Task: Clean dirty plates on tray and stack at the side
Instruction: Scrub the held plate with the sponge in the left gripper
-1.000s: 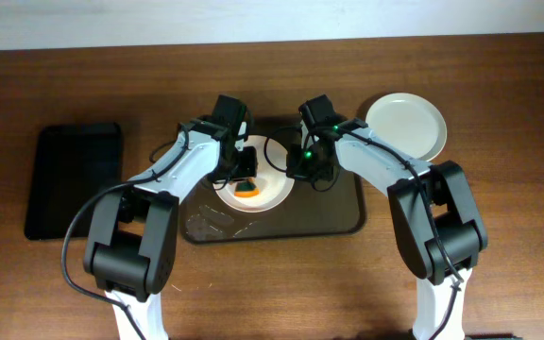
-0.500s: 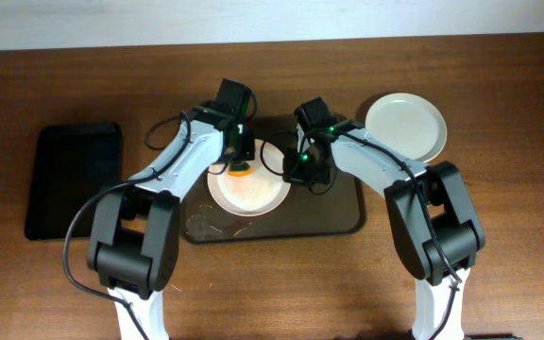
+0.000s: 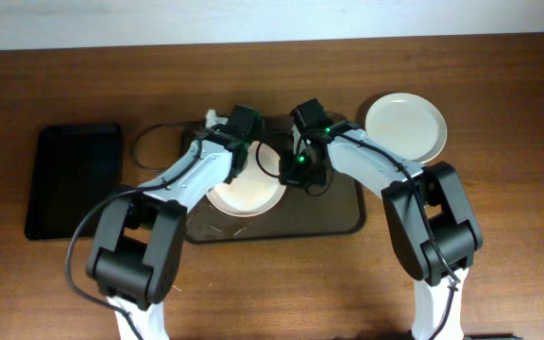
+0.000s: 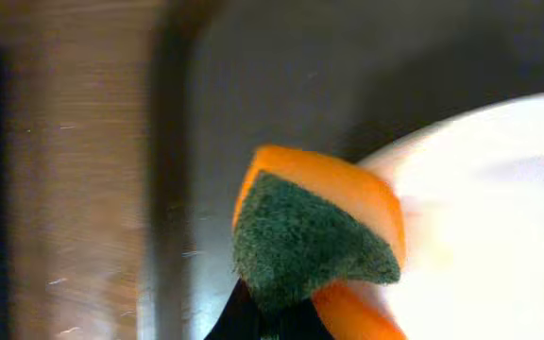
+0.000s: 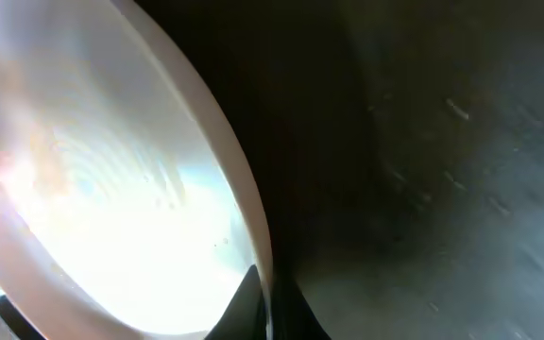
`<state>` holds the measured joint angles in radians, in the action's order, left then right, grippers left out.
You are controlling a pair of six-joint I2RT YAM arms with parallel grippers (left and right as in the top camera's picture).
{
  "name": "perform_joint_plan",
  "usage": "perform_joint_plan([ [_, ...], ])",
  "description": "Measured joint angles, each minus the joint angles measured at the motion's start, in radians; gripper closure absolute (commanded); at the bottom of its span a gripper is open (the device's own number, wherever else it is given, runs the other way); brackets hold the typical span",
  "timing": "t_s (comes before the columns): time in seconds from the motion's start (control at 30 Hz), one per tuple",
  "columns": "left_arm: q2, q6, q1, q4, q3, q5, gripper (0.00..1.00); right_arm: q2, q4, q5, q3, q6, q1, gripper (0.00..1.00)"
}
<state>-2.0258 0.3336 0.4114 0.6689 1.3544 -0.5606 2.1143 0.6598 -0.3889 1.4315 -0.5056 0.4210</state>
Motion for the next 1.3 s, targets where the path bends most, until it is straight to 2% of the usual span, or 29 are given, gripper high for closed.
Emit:
perform_joint_plan([
  [0.03,0.035,0.005,-0.023,0.015,0.0,-0.111,1.0,0.0,0.031,0.008,0.003,0.001,-0.008,0.96],
  [0.1,0.129,0.023,-0.061,0.04,-0.001,-0.179,1.0,0.0,0.161,0.098,0.05,0.005,-0.014,0.96],
  [0.17,0.321,0.116,-0.102,0.108,0.0,-0.19,1.0,-0.006,0.252,0.168,0.101,0.04,-0.014,0.96],
  [0.2,0.365,0.152,-0.142,0.122,0.0,-0.153,1.0,-0.024,0.286,0.191,0.124,0.066,-0.014,0.96],
  [0.27,0.399,0.188,-0.357,0.158,0.003,0.1,1.0,-0.127,0.323,0.312,0.172,0.108,0.002,0.96],
  [0.33,0.398,0.137,-0.5,0.185,0.003,0.343,1.0,-0.226,0.339,0.508,0.217,0.142,0.064,0.96],
  [0.37,0.398,0.117,-0.526,0.196,0.003,0.406,1.0,-0.258,0.335,0.593,0.235,0.151,0.106,0.96],
  [0.43,0.398,0.097,-0.538,0.21,0.003,0.473,1.0,-0.277,0.324,0.805,0.24,0.166,0.189,0.96],
  [0.5,0.398,0.086,-0.538,0.214,0.003,0.512,1.0,-0.277,0.324,1.138,0.24,0.175,0.32,0.96],
  [0.53,0.398,0.085,-0.538,0.214,0.003,0.517,1.0,-0.277,0.322,1.229,0.24,0.177,0.356,0.96],
  [0.6,0.398,0.08,-0.538,0.228,0.003,0.525,1.0,-0.277,0.307,1.276,0.24,0.177,0.365,0.96],
  [0.67,0.398,0.074,-0.538,0.232,0.003,0.528,1.0,-0.277,0.306,1.207,0.24,0.169,0.34,0.96],
  [0.77,0.398,0.032,-0.538,0.209,-0.025,0.619,1.0,-0.246,0.301,0.795,0.24,0.165,0.198,0.96],
  [0.83,0.398,-0.05,-0.524,0.203,-0.056,0.732,1.0,-0.141,0.306,0.504,0.242,0.164,0.071,0.96],
  [0.93,0.398,-0.096,-0.428,0.154,-0.059,0.779,1.0,0.01,0.306,0.317,0.242,0.163,0.003,0.96],
  [1.03,0.393,-0.107,-0.329,0.08,-0.061,0.791,1.0,0.064,0.306,0.256,0.242,0.161,-0.002,0.96],
  [1.3,0.11,-0.068,-0.181,-0.091,-0.063,0.835,1.0,0.073,0.298,0.238,0.242,0.161,-0.002,0.96],
])
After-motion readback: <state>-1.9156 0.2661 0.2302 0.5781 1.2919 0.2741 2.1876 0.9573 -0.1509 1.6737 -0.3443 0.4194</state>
